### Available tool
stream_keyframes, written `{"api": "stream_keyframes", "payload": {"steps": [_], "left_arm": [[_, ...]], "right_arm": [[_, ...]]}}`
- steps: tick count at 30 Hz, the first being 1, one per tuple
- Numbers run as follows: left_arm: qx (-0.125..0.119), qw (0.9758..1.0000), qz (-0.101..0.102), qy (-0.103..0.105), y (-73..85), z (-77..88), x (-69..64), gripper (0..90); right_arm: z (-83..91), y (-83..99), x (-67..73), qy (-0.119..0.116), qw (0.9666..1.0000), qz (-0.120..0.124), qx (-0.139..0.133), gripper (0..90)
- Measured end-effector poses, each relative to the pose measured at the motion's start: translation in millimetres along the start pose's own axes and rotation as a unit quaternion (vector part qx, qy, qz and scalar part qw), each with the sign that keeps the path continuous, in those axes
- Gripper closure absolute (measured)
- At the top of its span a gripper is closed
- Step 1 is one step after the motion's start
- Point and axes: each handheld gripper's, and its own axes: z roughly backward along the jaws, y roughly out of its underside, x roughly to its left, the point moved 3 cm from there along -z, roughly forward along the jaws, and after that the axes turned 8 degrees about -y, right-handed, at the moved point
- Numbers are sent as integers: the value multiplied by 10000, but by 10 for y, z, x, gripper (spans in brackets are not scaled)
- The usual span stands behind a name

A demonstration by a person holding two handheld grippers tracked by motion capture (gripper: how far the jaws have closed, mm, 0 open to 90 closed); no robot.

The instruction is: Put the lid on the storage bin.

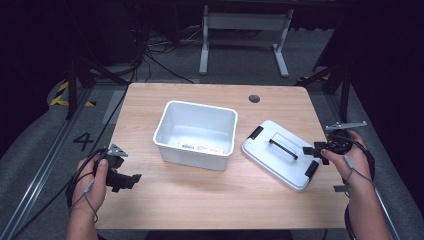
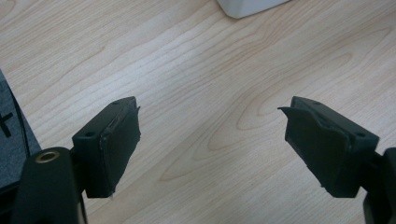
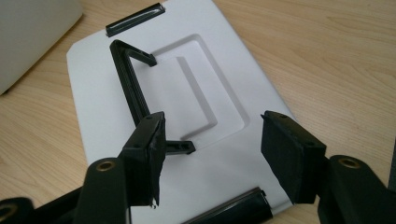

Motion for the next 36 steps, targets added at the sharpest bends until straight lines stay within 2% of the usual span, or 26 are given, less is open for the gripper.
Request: {"api": "stream_keyframes", "payload": {"steps": [2,5,7,8,9,11,15,18,21,22,25,30,36], "left_arm": [[-12,10000,8,25,-3,11,-10,185],[-41,10000,-14,55,-10,18,-18,185],[-53,10000,-29,55,-17,20,-27,185],[-39,10000,-47,53,-18,23,-30,186],[-43,10000,-59,65,-17,22,-34,186],[-27,9999,-86,91,-11,25,-43,185],[-53,9999,-119,98,-11,42,-53,185],[-52,9997,-219,104,-15,58,-64,185],[-15,9996,-226,148,-9,59,-87,184],[-28,9994,-322,158,-14,56,-83,184],[3,9994,-316,149,-10,55,-100,185],[34,9991,-397,162,-2,49,-110,185],[70,9985,-500,225,22,48,-137,186]], "right_arm": [[3,-33,-2,40,9998,104,-156,416],[7,-93,39,71,9983,399,-408,428],[31,-145,103,-114,9961,499,-720,433],[55,-173,150,-246,9951,457,-837,439],[71,-191,179,-243,9947,518,-852,439],[91,-214,235,-182,9943,644,-824,438],[89,-238,328,-260,9939,746,-768,435],[71,-265,414,-451,9923,828,-805,430],[53,-282,465,-524,9917,885,-773,427],[38,-292,489,-553,9915,903,-753,425],[-36,-317,525,-595,9916,948,-650,422],[-196,-326,531,-526,9922,1024,-469,411],[-447,-279,487,-435,9933,1066,-82,401]]}}
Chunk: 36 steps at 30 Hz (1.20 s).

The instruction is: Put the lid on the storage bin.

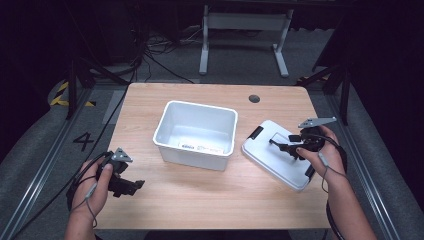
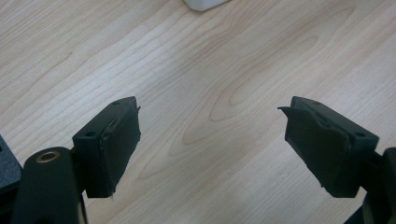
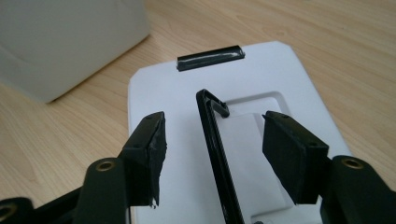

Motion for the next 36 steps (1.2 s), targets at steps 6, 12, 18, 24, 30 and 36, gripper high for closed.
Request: {"api": "stream_keyframes", "payload": {"steps": [6,12,18,24,30,36], "left_arm": [[47,9999,95,1,39,6,-6,186],[68,10000,50,4,67,10,-22,186],[83,9999,50,-42,95,27,-6,186],[107,9999,11,-36,105,19,11,186],[117,9998,180,-57,111,24,18,188],[99,9998,147,-44,103,19,33,188]], "right_arm": [[-204,45,-67,94,9992,116,358,386],[-308,103,-133,297,9968,98,739,462],[-320,119,-144,392,9934,263,1047,631],[-303,107,-127,594,9882,634,1263,814],[-308,100,-130,651,9855,928,1260,839],[-281,78,-138,622,9870,885,1185,847]]}}
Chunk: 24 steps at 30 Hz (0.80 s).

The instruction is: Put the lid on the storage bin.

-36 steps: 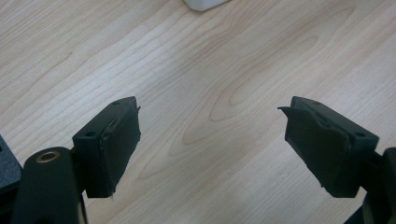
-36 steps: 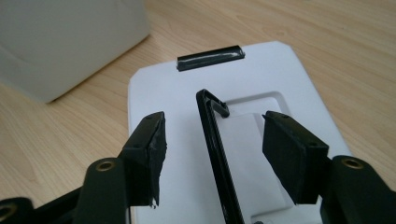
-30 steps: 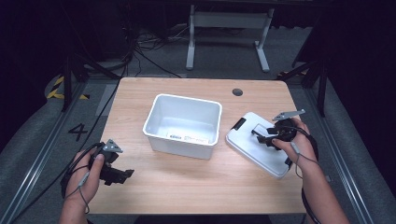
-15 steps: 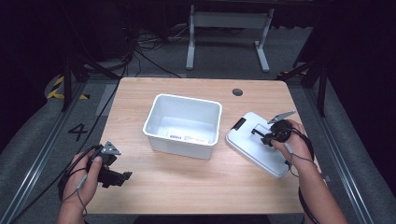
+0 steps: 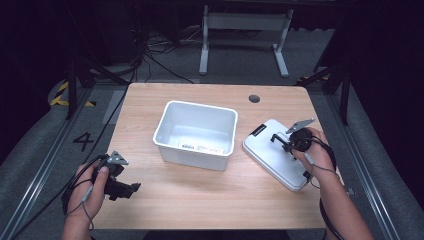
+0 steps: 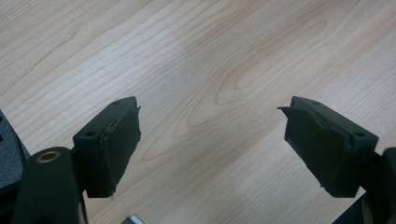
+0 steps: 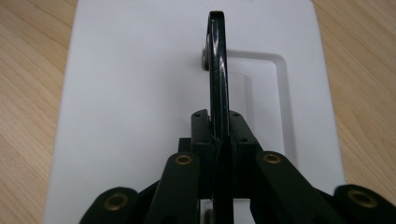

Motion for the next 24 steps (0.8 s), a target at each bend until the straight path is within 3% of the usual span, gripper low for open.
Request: {"api": "stream_keyframes", "payload": {"steps": [7,15,16,22,24], "left_arm": [[-62,10000,35,36,-22,9,12,188],[-119,9999,-17,11,-56,2,35,188],[-98,9999,70,71,-54,1,21,188],[-88,9999,72,94,-68,-3,29,187],[-104,9999,-8,76,-74,-8,42,188]], "right_arm": [[161,-64,16,-111,9999,-12,-120,847],[503,-205,9,-180,9994,29,-295,847],[544,-225,8,-192,9993,47,-331,847],[760,-338,21,-240,9984,148,-499,847],[813,-371,24,-256,9981,191,-536,847]]}}
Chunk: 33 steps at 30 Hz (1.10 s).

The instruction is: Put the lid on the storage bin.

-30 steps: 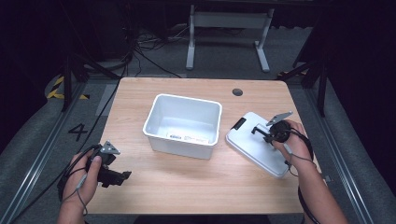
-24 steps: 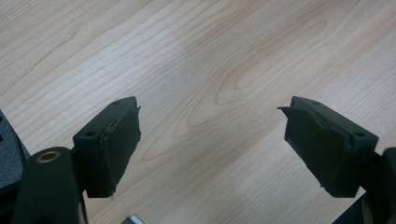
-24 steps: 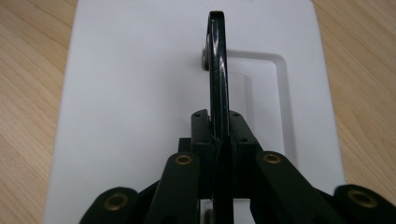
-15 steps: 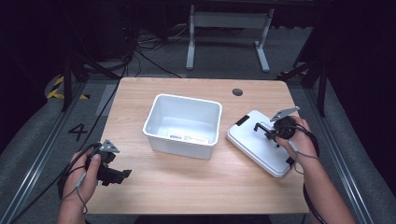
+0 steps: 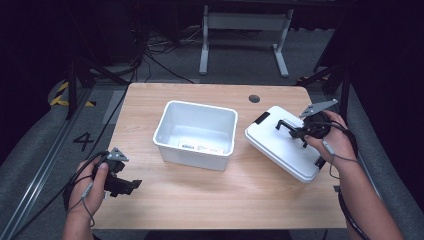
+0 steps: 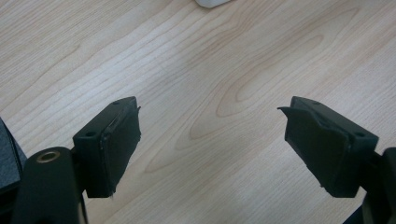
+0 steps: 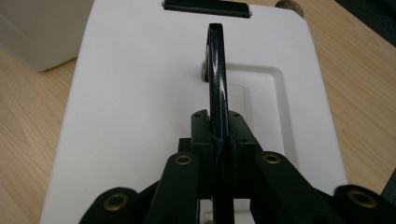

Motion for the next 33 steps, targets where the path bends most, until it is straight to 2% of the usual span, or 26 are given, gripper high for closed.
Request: {"api": "stream_keyframes", "payload": {"steps": [14,18,25,27,28,31,33], "left_arm": [[-8,10000,25,26,-4,1,-3,187],[-27,10000,-45,-9,-11,5,3,187],[-26,10000,-67,25,-11,12,3,186],[-45,10000,-9,54,-9,17,-5,186],[-55,9999,-92,30,-12,24,9,186],[-57,10000,-63,44,-10,31,12,184],[-81,9999,-109,-24,-16,30,28,185]], "right_arm": [[264,-314,72,-34,9992,236,-309,847],[296,-451,134,-81,9986,384,-361,847],[330,-715,254,-210,9967,628,-479,847],[335,-798,287,-279,9958,696,-529,847],[340,-829,298,-297,9955,722,-541,847],[353,-914,326,-342,9943,798,-614,847],[357,-986,357,-370,9935,882,-617,847]]}}
